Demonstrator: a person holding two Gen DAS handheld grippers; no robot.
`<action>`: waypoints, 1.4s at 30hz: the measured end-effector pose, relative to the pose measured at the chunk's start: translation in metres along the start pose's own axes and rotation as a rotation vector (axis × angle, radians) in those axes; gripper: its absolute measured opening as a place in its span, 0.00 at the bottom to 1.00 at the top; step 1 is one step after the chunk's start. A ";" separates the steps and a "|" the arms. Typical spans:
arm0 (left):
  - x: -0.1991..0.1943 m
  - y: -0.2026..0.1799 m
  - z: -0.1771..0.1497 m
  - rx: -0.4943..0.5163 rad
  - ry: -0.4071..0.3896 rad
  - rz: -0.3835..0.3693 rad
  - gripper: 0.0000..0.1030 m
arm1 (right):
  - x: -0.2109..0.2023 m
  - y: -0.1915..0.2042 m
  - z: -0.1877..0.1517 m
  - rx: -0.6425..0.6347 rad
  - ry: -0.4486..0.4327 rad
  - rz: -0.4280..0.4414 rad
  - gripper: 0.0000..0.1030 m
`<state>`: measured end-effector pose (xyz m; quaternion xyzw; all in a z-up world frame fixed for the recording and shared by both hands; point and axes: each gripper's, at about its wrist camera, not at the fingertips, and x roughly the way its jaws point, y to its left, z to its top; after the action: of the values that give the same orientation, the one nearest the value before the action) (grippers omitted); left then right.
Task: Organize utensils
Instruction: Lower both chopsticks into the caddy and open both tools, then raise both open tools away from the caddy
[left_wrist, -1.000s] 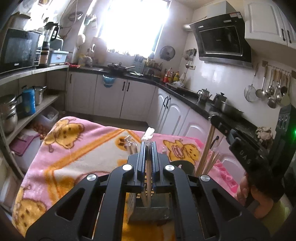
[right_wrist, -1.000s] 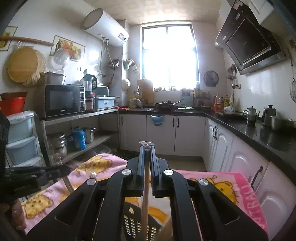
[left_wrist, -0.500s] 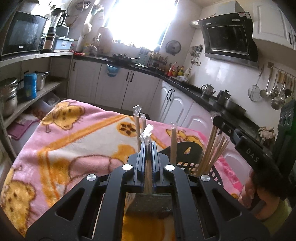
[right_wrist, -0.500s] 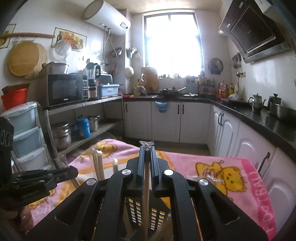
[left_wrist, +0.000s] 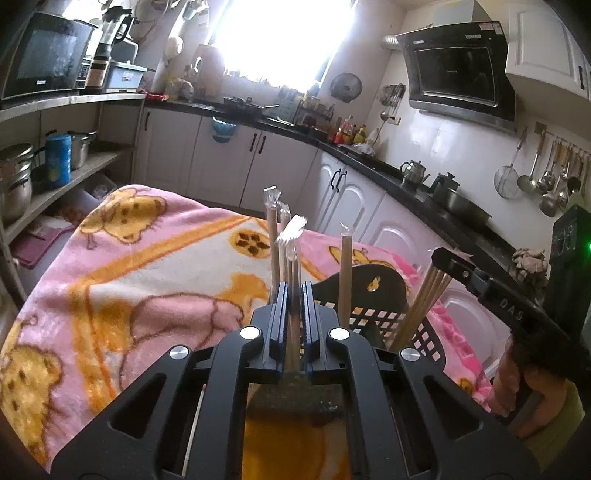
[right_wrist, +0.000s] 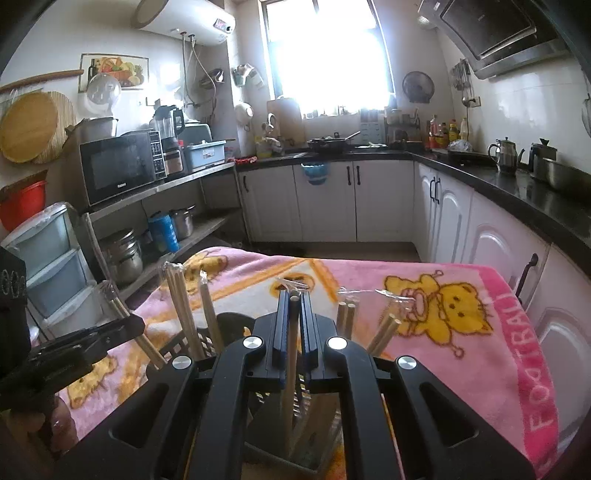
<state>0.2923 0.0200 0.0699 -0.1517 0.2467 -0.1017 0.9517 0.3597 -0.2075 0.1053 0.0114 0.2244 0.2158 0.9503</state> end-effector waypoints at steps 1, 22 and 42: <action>0.000 0.000 0.000 -0.001 0.000 -0.003 0.01 | -0.001 0.001 0.000 0.000 0.002 -0.003 0.06; -0.025 0.000 -0.002 -0.007 0.003 -0.016 0.43 | -0.025 0.000 0.005 0.000 0.010 -0.011 0.45; -0.080 0.009 -0.029 -0.032 -0.017 0.031 0.89 | -0.077 0.006 -0.027 0.022 0.028 -0.031 0.71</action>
<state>0.2104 0.0428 0.0783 -0.1638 0.2425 -0.0817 0.9527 0.2840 -0.2364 0.1140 0.0154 0.2402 0.1987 0.9501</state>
